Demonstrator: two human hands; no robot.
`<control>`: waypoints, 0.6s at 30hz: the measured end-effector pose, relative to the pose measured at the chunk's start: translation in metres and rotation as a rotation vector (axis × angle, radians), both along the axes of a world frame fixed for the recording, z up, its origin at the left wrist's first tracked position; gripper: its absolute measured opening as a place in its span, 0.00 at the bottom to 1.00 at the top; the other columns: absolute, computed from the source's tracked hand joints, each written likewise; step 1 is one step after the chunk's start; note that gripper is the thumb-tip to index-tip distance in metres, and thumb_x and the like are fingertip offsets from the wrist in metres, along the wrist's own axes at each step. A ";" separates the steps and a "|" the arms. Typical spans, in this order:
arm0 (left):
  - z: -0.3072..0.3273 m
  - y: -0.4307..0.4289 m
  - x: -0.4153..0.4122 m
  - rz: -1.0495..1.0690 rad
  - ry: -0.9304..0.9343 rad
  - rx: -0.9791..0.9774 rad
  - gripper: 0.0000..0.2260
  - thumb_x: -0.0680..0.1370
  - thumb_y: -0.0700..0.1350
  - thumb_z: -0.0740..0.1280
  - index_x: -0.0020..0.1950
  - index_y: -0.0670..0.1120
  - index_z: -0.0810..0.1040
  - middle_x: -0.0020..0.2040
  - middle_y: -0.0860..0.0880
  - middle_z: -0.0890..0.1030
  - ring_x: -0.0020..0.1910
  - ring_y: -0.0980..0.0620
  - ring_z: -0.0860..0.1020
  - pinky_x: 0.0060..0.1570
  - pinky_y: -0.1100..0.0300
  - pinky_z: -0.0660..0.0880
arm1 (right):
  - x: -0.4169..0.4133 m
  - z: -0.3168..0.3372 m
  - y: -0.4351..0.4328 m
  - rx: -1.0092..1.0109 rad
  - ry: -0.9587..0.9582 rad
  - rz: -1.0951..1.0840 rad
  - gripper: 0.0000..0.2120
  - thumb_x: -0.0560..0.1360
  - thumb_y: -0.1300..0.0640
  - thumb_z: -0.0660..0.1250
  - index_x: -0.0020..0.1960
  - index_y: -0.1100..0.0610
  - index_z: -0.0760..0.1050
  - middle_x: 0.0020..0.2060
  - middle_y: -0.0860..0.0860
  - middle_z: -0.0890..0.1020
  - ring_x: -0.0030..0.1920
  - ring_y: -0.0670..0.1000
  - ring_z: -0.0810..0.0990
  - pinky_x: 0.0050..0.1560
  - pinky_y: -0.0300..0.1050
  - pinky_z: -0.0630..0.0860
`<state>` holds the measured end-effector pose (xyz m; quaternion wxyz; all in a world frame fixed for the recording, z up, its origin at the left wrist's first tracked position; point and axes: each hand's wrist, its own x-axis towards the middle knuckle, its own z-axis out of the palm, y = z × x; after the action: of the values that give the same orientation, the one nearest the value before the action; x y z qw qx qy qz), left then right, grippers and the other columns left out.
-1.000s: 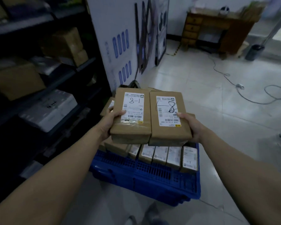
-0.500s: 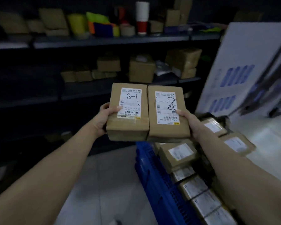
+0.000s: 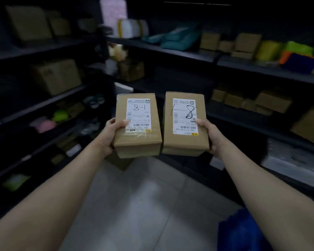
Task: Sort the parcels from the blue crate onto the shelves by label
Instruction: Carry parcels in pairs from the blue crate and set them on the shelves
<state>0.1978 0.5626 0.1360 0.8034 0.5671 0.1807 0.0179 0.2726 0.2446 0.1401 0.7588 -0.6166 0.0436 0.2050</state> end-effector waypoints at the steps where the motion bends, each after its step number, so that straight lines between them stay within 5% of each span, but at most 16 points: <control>1: 0.000 0.026 -0.010 0.047 -0.002 -0.001 0.35 0.63 0.48 0.75 0.68 0.47 0.66 0.57 0.44 0.81 0.52 0.45 0.81 0.52 0.48 0.78 | 0.005 0.001 0.030 -0.002 -0.004 0.056 0.25 0.73 0.50 0.68 0.69 0.53 0.70 0.56 0.56 0.83 0.52 0.56 0.84 0.44 0.49 0.82; 7: 0.008 0.165 -0.064 0.264 -0.049 0.008 0.36 0.64 0.47 0.73 0.70 0.44 0.64 0.61 0.41 0.79 0.58 0.42 0.79 0.53 0.48 0.77 | 0.021 0.004 0.203 -0.002 -0.052 0.314 0.25 0.74 0.51 0.68 0.69 0.54 0.69 0.58 0.57 0.82 0.59 0.60 0.80 0.58 0.57 0.78; 18: -0.002 0.344 -0.206 0.701 -0.010 0.001 0.32 0.67 0.46 0.75 0.68 0.49 0.63 0.58 0.44 0.79 0.54 0.44 0.80 0.51 0.46 0.78 | -0.011 -0.004 0.479 -0.035 -0.080 0.738 0.22 0.75 0.55 0.67 0.67 0.53 0.69 0.59 0.59 0.81 0.56 0.60 0.81 0.58 0.59 0.77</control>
<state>-0.0083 0.9068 0.1339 0.7491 0.4706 0.3604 0.2957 0.2615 0.7240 0.1363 0.6245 -0.6112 -0.2079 0.4395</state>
